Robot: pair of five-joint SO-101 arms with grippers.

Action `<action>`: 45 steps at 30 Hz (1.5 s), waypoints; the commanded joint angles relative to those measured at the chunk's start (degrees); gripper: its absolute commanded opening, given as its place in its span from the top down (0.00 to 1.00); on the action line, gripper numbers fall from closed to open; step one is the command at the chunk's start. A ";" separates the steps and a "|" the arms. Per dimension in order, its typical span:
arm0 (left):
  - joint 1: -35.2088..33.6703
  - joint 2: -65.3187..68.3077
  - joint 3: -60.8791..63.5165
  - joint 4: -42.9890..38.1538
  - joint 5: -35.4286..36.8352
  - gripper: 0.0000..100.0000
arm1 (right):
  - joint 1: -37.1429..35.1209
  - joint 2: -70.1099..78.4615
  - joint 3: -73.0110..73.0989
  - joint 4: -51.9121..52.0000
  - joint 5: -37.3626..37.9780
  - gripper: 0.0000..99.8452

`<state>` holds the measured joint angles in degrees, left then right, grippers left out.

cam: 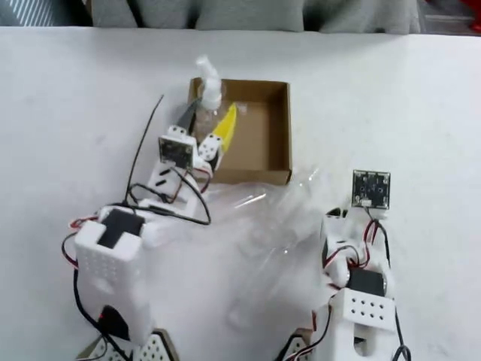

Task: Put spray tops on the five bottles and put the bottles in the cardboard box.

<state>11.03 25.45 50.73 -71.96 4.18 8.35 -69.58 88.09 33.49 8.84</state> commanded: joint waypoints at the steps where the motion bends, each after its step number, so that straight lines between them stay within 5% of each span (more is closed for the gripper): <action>1: -1.19 -0.13 -0.79 -1.23 0.35 0.98 | 0.40 -0.75 -0.62 -1.36 0.53 0.98; 37: -2.59 7.25 -9.32 -1.14 0.18 0.98 | 0.31 -0.75 -0.53 -1.36 0.53 0.98; 45: -2.33 6.81 -8.35 3.34 0.62 0.80 | 0.31 -0.75 -0.53 -1.36 0.53 0.98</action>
<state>9.19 33.27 43.96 -71.16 4.18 8.35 -69.58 88.09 33.49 8.84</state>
